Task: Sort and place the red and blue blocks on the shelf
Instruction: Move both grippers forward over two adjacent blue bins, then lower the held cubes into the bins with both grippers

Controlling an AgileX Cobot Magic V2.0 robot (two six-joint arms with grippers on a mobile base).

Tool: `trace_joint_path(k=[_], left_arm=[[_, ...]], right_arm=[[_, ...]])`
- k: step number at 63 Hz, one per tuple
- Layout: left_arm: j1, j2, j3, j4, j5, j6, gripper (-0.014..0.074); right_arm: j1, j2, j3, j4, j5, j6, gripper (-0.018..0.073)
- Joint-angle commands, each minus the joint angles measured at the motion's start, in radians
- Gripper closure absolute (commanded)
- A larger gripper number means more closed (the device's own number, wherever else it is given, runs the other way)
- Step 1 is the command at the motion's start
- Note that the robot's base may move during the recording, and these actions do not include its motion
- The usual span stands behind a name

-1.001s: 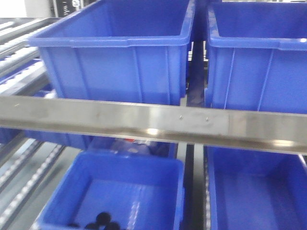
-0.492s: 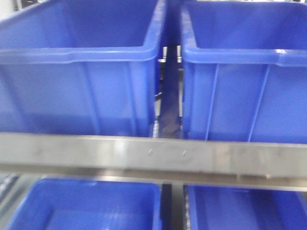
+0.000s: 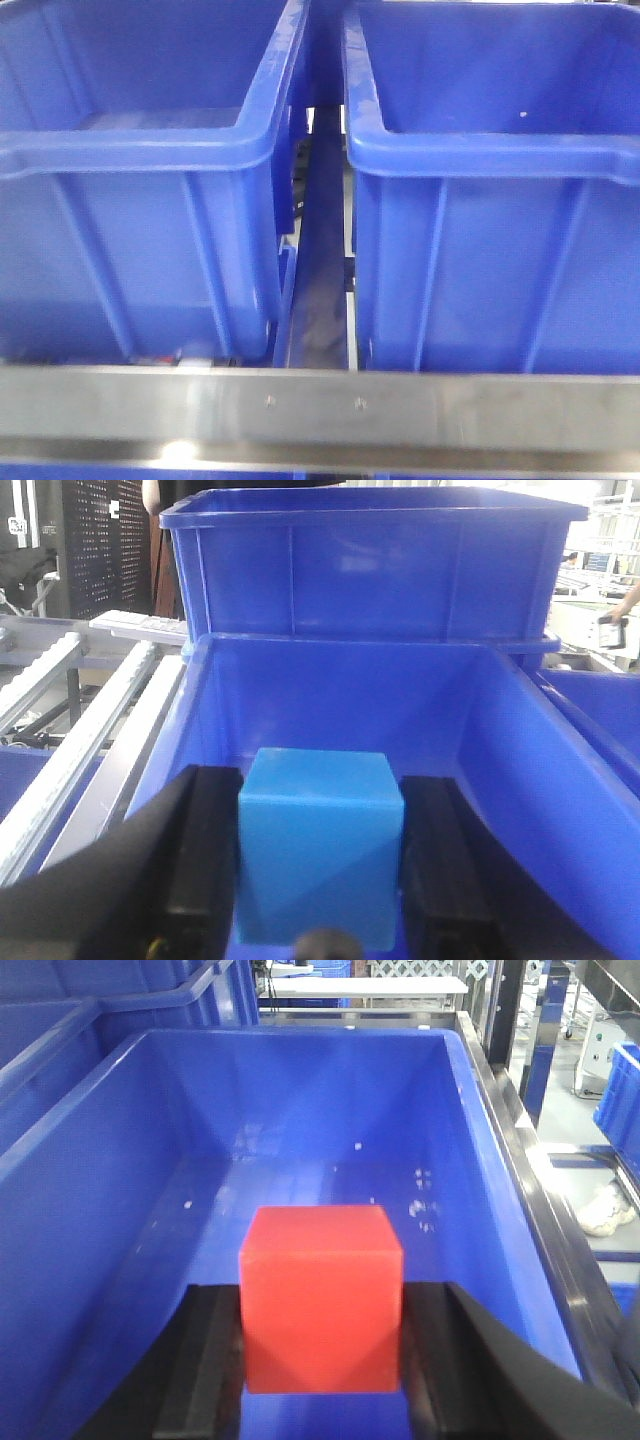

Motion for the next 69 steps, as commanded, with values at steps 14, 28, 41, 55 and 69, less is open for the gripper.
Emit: trace_joint_path(k=[14,28,41,55,69], left_arm=[[-0.002,0.002,-0.03,-0.006,-0.083,-0.002,0.0276],[-0.002,0.002,-0.03,-0.006,-0.083,-0.002,0.0276],[-0.002,0.002,-0.03,-0.006,-0.083,-0.002,0.0276],[-0.002,0.002,-0.03,-0.006,-0.083,-0.002,0.0276],[-0.002,0.002,-0.03,-0.006,-0.083,-0.002,0.0276]], right_arm=[[-0.005,0.004,-0.028,0.001,-0.089,-0.006,0.0185],[-0.005,0.004,-0.028,0.001,-0.089,-0.006,0.0185],[-0.005,0.004,-0.028,0.001,-0.089,-0.006,0.0185],[-0.005,0.004,-0.028,0.001,-0.089,-0.006,0.0185],[-0.005,0.004,-0.028,0.001,-0.093,-0.006,0.0185]])
